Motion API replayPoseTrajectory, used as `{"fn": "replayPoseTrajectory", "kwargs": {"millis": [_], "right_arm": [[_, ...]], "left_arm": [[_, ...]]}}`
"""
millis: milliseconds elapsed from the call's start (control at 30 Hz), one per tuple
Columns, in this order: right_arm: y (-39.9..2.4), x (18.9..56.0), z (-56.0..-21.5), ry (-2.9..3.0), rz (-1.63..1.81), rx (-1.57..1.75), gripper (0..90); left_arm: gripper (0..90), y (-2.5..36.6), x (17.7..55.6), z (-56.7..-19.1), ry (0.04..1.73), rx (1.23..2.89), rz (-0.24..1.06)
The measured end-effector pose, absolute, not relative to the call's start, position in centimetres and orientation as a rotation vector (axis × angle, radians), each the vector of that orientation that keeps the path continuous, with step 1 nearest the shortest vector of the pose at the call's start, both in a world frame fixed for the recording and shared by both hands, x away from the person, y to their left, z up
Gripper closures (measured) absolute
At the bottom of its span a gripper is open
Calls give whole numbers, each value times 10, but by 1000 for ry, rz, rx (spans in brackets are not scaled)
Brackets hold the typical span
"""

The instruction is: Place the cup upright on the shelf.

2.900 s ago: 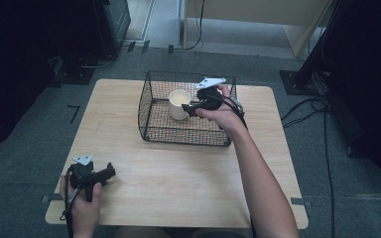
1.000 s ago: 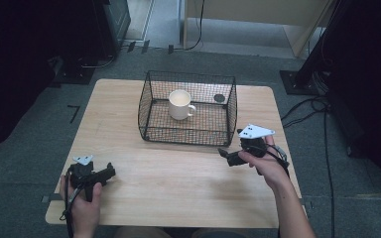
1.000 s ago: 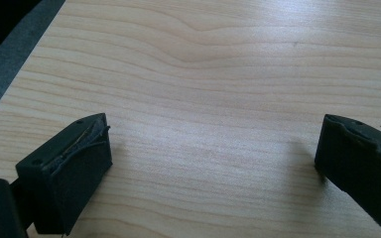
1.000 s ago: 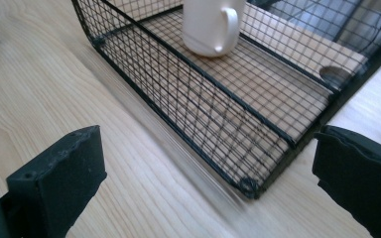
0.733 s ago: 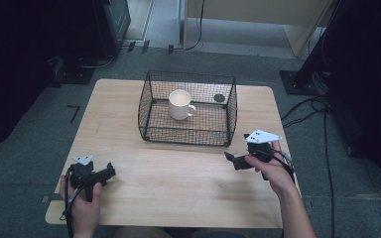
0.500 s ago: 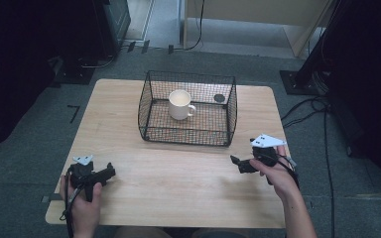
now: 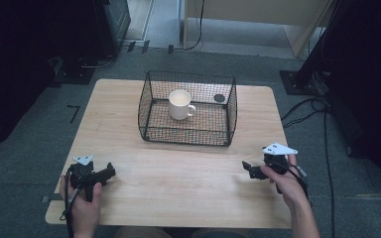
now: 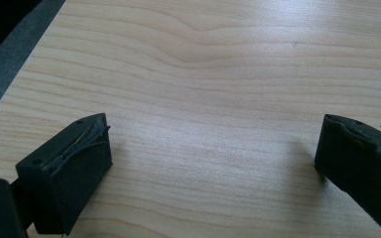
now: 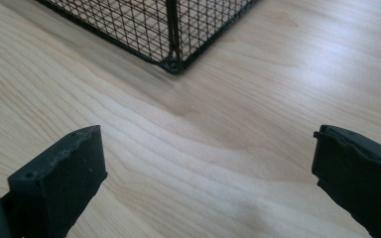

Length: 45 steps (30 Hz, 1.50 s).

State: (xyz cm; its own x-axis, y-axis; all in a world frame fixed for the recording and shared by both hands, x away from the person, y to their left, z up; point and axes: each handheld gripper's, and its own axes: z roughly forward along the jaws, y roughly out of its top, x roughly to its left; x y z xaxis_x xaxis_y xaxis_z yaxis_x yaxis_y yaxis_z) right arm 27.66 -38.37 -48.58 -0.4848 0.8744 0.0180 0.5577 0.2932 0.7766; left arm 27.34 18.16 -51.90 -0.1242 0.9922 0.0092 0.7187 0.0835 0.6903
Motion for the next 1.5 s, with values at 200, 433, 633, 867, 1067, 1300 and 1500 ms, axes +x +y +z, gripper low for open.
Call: {"fn": "replayPoseTrajectory", "kwargs": {"millis": [200, 433, 633, 867, 1067, 1300, 1500], "right_arm": [[-396, 268, -496, 2137, 1018, 1331, 0], [-407, 258, -506, 2117, 997, 1381, 0], [-414, 249, -511, 2105, 957, 1393, 0], [-421, 239, -519, 2096, 904, 1425, 0], [-422, 230, -524, 2100, 860, 1428, 0], [-425, 222, -526, 2100, 898, 1454, 1], [-428, 217, -527, 2080, 890, 1493, 0]], "left_arm": [[12, 182, 273, -519, 1899, 1682, 769], [12, 182, 273, -519, 1899, 1682, 770], [13, 182, 273, -519, 1898, 1683, 770], [13, 182, 273, -519, 1898, 1683, 770], [12, 182, 273, -519, 1898, 1683, 770], [13, 182, 273, -519, 1899, 1682, 770], [13, 182, 273, -519, 1899, 1682, 770]]}}
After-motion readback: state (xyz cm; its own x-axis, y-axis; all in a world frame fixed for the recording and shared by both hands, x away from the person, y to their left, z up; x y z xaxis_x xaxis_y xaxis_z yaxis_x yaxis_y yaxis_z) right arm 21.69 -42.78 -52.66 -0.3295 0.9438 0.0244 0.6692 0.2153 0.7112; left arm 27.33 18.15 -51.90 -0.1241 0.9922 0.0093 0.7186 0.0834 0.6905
